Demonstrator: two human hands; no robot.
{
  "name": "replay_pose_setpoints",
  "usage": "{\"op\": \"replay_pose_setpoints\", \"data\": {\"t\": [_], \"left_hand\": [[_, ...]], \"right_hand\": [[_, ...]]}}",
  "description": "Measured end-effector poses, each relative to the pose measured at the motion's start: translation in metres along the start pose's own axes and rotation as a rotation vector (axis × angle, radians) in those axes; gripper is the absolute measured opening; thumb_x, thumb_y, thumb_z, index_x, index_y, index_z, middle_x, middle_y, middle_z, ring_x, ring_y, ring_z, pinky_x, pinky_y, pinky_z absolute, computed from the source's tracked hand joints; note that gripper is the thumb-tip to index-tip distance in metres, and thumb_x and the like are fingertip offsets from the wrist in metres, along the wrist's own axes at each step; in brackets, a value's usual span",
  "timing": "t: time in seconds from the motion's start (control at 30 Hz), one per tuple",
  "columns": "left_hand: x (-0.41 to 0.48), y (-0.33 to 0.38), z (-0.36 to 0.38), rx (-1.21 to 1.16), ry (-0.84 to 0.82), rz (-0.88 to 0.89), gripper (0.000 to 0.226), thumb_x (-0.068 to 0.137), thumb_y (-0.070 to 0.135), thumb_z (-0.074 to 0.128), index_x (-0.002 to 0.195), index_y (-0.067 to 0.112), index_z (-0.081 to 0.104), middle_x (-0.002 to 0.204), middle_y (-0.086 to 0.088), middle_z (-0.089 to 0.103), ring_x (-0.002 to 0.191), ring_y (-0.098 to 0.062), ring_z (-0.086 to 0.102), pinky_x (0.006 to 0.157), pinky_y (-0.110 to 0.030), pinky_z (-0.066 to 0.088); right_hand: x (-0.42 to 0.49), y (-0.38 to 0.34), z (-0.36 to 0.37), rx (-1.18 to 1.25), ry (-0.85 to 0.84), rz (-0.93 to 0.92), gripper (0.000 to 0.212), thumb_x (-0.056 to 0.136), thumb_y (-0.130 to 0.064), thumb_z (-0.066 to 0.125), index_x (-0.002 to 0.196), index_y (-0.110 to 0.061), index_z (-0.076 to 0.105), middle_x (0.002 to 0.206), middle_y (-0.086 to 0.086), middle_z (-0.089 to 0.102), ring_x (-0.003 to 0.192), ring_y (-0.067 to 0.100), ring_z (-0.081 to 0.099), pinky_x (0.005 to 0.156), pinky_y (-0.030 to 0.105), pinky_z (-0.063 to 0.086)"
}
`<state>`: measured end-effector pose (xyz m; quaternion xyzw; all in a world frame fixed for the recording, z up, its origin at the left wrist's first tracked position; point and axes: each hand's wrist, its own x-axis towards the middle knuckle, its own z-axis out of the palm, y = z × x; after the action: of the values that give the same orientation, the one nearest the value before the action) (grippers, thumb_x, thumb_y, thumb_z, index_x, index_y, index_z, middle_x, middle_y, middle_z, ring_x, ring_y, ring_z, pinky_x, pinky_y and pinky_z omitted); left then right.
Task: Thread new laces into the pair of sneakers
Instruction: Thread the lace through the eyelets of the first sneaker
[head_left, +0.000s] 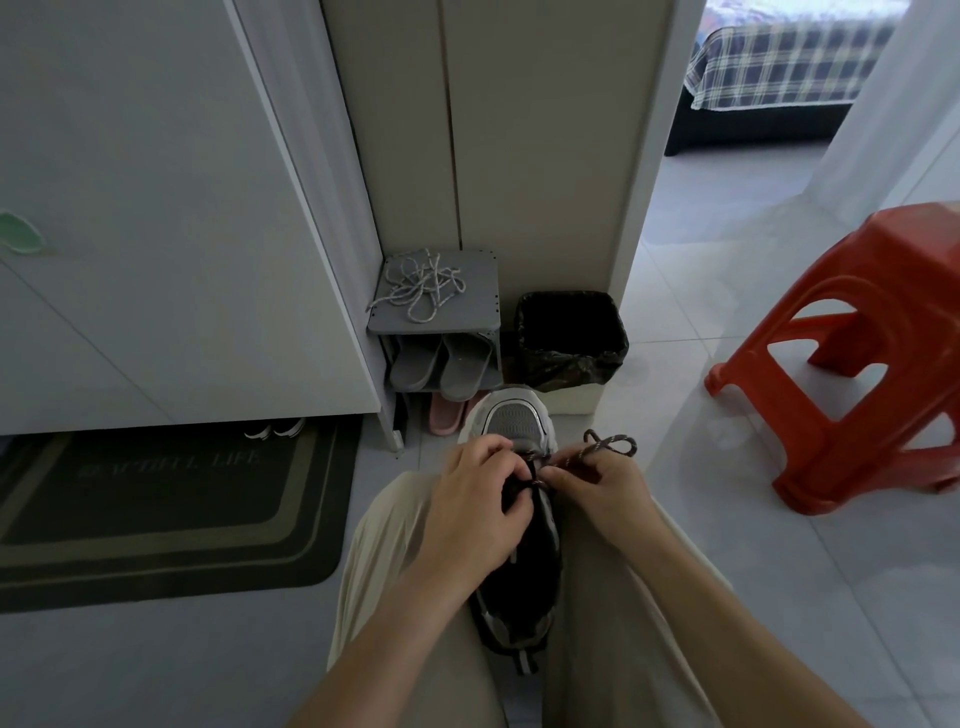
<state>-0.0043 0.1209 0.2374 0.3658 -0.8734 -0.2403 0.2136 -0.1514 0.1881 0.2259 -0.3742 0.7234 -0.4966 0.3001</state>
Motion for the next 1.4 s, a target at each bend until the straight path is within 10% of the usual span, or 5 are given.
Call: {"op": "replay_pose_setpoints", "data": {"t": [0.27, 0.47, 0.8, 1.0, 1.4], "left_hand": [[-0.007, -0.005, -0.007, -0.032, -0.054, 0.035, 0.011, 0.084, 0.037, 0.062, 0.094, 0.033, 0.063, 0.131, 0.021, 0.045, 0.122, 0.0, 0.032, 0.1, -0.019, 0.025], [-0.007, -0.01, -0.01, -0.092, -0.077, 0.053, 0.004, 0.084, 0.034, 0.06, 0.088, 0.036, 0.061, 0.131, 0.022, 0.046, 0.123, 0.003, 0.033, 0.1, -0.017, 0.022], [0.004, -0.013, -0.015, -0.257, 0.069, -0.192, 0.007, 0.088, 0.018, 0.063, 0.089, 0.024, 0.062, 0.084, 0.022, 0.055, 0.082, 0.006, 0.055, 0.071, -0.004, 0.042], [0.014, -0.013, -0.019, -0.221, -0.031, -0.185, 0.011, 0.086, 0.021, 0.066, 0.08, 0.027, 0.058, 0.087, 0.012, 0.057, 0.083, -0.002, 0.056, 0.076, -0.019, 0.048], [0.044, -0.007, -0.04, -0.139, -0.192, -0.177, 0.015, 0.091, 0.024, 0.056, 0.078, 0.031, 0.052, 0.081, 0.011, 0.058, 0.077, -0.009, 0.057, 0.071, -0.025, 0.046]], "right_hand": [[0.003, 0.0, 0.001, -0.094, 0.048, 0.11, 0.017, 0.089, -0.021, 0.062, 0.073, -0.015, 0.06, 0.074, 0.008, 0.068, 0.073, 0.023, 0.064, 0.075, 0.043, 0.051], [-0.001, -0.015, -0.009, 0.405, 0.028, 0.161, 0.037, 0.1, -0.011, 0.041, 0.075, 0.004, 0.064, 0.083, 0.019, 0.071, 0.075, 0.028, 0.071, 0.067, 0.025, 0.058], [-0.008, -0.001, -0.012, -0.065, -0.05, -0.003, 0.019, 0.091, -0.03, 0.058, 0.078, -0.024, 0.07, 0.078, -0.003, 0.07, 0.078, 0.011, 0.064, 0.073, 0.026, 0.048], [-0.017, 0.006, -0.017, -0.208, -0.139, -0.164, 0.016, 0.08, -0.014, 0.072, 0.085, -0.029, 0.068, 0.101, -0.011, 0.063, 0.094, 0.002, 0.059, 0.085, 0.016, 0.044], [-0.009, -0.022, -0.007, -0.491, -0.083, -0.321, 0.009, 0.087, -0.03, 0.064, 0.093, -0.023, 0.063, 0.075, -0.021, 0.054, 0.074, -0.003, 0.05, 0.09, 0.021, 0.035]]}}
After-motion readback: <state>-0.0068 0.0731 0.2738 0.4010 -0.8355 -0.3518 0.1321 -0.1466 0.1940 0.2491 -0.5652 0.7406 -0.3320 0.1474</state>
